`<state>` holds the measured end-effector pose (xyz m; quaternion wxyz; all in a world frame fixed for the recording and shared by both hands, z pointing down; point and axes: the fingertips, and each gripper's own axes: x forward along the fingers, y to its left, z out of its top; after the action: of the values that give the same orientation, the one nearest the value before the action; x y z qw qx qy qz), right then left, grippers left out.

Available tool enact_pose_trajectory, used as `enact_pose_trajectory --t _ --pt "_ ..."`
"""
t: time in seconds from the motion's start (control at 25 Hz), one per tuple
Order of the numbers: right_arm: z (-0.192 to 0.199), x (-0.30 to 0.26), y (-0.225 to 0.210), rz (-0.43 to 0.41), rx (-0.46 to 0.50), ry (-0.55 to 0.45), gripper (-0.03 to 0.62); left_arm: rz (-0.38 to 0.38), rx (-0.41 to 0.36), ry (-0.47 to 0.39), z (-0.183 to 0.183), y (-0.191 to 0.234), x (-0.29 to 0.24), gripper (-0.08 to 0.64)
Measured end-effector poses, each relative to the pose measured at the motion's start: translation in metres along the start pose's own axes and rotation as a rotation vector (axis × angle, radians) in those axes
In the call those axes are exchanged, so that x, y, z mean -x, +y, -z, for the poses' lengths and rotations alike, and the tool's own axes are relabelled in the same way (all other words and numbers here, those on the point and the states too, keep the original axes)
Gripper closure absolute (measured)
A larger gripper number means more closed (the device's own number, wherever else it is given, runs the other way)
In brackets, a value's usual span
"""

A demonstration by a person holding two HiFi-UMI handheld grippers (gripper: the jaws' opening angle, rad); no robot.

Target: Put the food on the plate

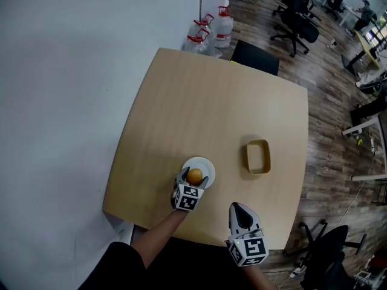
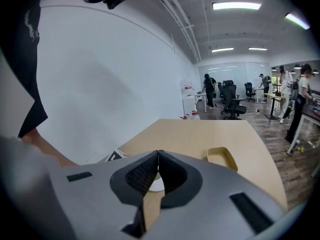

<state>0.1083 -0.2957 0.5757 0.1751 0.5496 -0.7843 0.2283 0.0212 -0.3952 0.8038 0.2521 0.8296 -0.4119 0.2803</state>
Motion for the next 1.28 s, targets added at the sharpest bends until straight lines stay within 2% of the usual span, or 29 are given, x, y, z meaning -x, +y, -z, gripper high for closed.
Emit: enact_pose_trajectory --t 0.2,0.52,0.8,1.28 --pt "0.002 -0.001 -0.001 -0.003 -0.015 0.012 0.532 0.053 0.006 0.078 0.013 -0.004 -0.015 0.235" --pt "0.007 -0.001 -0.012 0.013 -0.022 0.027 0.532 0.049 -0.026 0.099 0.014 -0.005 -0.027 0.235" --pt "0.015 0.009 -0.015 0.010 -0.013 0.034 0.532 0.023 -0.058 0.076 0.014 -0.003 -0.027 0.227" --pt "0.014 0.021 -0.024 0.014 -0.019 0.014 0.532 0.005 -0.036 0.031 -0.002 -0.004 -0.008 0.224"
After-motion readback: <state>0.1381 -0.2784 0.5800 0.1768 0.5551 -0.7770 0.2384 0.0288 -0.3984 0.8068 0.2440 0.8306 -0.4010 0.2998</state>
